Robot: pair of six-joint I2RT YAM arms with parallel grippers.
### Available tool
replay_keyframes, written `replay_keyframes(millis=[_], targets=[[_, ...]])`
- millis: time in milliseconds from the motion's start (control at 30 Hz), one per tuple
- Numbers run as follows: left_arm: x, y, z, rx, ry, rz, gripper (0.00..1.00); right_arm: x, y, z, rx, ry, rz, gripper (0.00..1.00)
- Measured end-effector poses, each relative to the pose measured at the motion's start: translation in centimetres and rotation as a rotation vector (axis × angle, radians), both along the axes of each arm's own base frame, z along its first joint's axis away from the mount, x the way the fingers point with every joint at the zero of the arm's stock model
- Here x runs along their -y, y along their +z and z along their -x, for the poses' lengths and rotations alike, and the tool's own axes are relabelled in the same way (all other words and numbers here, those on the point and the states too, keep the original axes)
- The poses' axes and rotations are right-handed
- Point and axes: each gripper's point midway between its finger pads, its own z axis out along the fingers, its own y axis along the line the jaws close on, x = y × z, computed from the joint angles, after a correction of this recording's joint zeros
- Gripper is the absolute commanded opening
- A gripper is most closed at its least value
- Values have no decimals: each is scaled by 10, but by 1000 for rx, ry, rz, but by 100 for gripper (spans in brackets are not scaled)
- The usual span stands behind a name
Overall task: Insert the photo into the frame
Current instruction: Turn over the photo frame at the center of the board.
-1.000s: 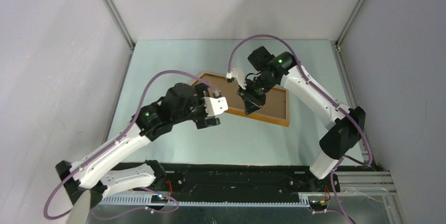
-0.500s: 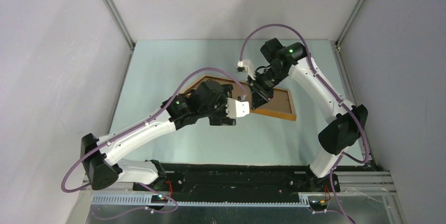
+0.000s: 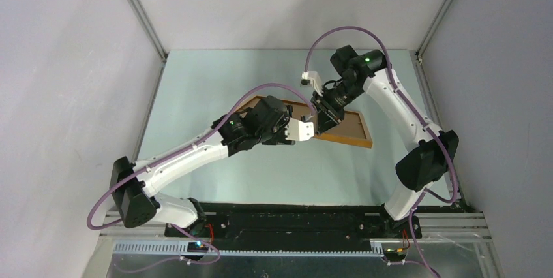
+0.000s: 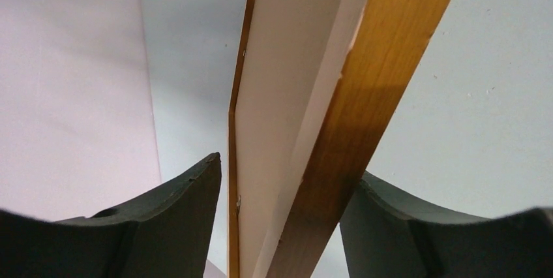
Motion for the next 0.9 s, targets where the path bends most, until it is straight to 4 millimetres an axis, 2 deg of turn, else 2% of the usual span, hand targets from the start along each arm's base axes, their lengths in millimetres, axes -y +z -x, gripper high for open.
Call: replay_keyframes(millis=[133,367,567,767,900], targets=[[-4,-1,-1,14,11,-16,65,2,0,-1,-4,-8,-1,0],[-17,-8,2,17,28,-47,52,5,3,-4,4,-17,-3,0],[-21,-2,3,29,30,-43,42,6,4,-5,9,-21,-3,0],[-24,0,6,31,19,-55,26,7,6,-6,15,-26,3,1],[-27,-3,11,20,-2,-95,8,7,11,-10,42,-36,-1,10]])
